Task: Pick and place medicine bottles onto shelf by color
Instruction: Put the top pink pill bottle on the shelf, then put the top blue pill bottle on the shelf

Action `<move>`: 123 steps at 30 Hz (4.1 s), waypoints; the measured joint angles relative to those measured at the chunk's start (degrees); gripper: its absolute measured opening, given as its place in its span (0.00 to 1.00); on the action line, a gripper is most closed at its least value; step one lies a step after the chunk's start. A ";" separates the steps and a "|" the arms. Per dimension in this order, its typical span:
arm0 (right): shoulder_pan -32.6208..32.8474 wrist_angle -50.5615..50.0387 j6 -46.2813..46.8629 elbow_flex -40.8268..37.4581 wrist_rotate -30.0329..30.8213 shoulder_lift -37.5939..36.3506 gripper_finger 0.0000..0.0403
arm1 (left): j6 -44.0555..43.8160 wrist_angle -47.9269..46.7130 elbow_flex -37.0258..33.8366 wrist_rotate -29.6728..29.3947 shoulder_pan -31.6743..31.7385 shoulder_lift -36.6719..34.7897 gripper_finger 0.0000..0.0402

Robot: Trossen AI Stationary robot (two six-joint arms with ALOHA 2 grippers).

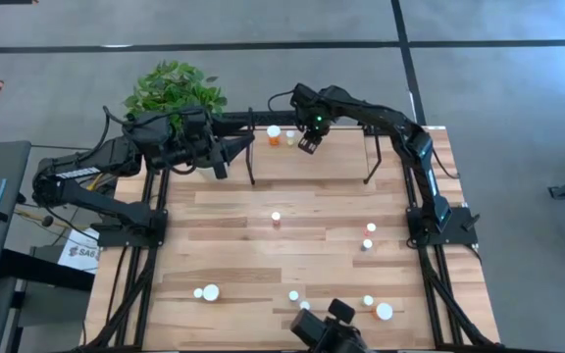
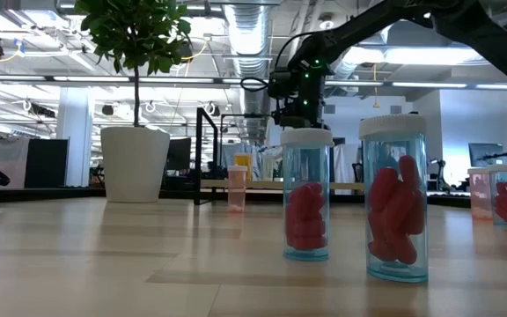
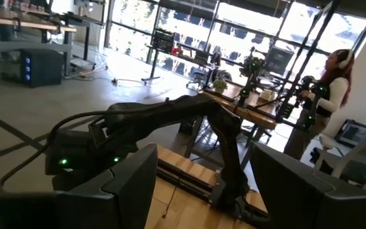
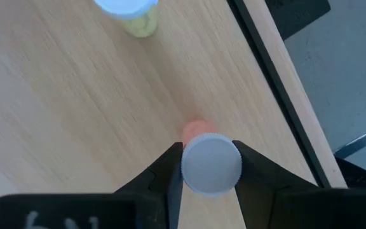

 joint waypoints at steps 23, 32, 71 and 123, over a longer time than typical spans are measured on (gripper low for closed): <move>1.03 21.61 1.28 -26.49 -2.44 -17.17 0.34 | -0.09 0.50 0.09 -3.64 0.02 0.93 0.59; 1.46 24.39 0.56 -26.27 -2.06 -13.77 0.34 | -2.31 0.45 0.07 -3.52 0.00 1.77 0.59; 0.82 30.95 -8.28 -27.83 -2.73 -13.67 0.33 | -2.30 0.37 0.04 -3.42 -0.37 1.77 0.59; -1.28 -3.48 0.09 -15.10 -0.91 -13.83 0.61 | -2.81 -0.01 0.04 -3.21 -0.35 1.77 0.59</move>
